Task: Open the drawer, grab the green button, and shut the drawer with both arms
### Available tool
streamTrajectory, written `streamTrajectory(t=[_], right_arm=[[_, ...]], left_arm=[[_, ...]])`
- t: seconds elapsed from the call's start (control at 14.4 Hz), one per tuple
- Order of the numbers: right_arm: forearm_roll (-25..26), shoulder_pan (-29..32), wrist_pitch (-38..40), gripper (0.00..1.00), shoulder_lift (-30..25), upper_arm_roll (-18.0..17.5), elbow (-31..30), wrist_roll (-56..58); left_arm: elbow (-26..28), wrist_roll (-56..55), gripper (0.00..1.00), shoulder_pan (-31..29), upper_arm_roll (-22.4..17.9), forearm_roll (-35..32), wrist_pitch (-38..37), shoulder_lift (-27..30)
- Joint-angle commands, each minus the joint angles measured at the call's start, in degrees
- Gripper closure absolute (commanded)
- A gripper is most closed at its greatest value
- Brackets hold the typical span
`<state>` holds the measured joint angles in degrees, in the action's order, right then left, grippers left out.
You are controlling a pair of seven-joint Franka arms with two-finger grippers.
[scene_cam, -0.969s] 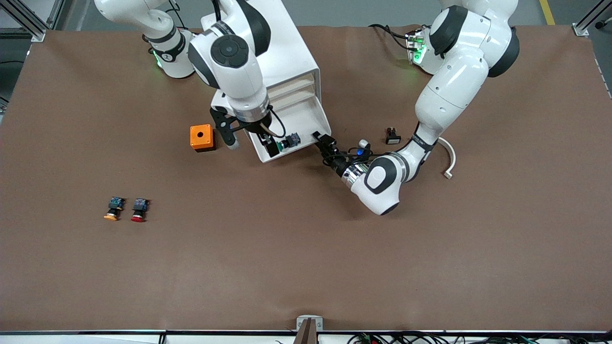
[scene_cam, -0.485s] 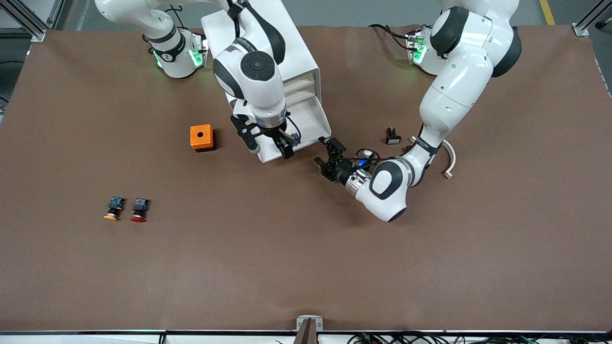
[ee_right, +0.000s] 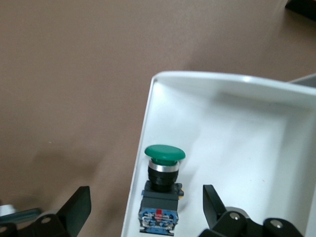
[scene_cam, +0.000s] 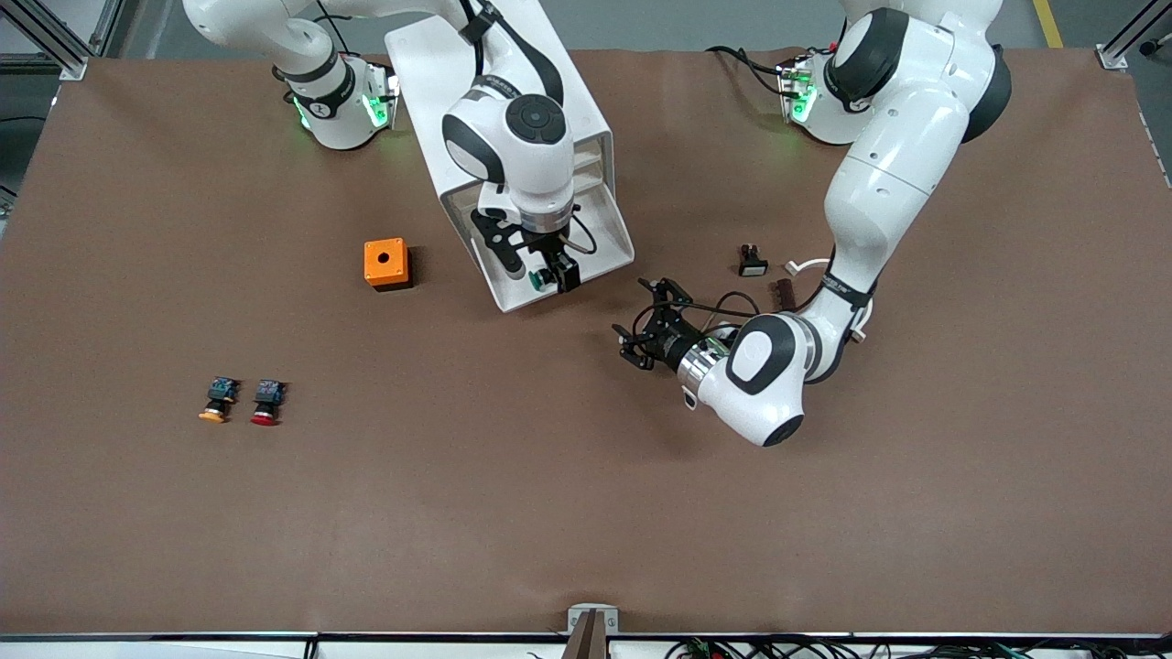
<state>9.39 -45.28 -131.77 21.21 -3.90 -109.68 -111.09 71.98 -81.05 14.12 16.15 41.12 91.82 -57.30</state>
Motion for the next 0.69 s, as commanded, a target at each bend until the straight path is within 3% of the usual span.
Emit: streamTrajectory(t=[0.0,0.35,0.42,0.62], right_arm=[[3.6,-1.4,-1.9,0.00,1.6,0.4,-0.5,-4.1],[4.9,-2.4,-3.4,0.00,3.5,0.4,-0.4,-5.7],[5.4,-2.4,-3.6,0.06,3.5,0.4,-0.4,-5.6],[5.6,-2.4,-3.3,0.46,3.5,0.4,-0.3,-5.5]], left_arm=[[0.6,6.4,0.00,0.2,-0.2,-5.8,2.1,3.3],[0.6,14.4,0.00,0.8,0.6,-18.7,6.7,10.0],[0.6,14.9,0.00,0.8,0.7,-20.2,7.4,10.2],[0.6,15.2,0.00,0.9,0.8,-24.7,9.7,11.6]])
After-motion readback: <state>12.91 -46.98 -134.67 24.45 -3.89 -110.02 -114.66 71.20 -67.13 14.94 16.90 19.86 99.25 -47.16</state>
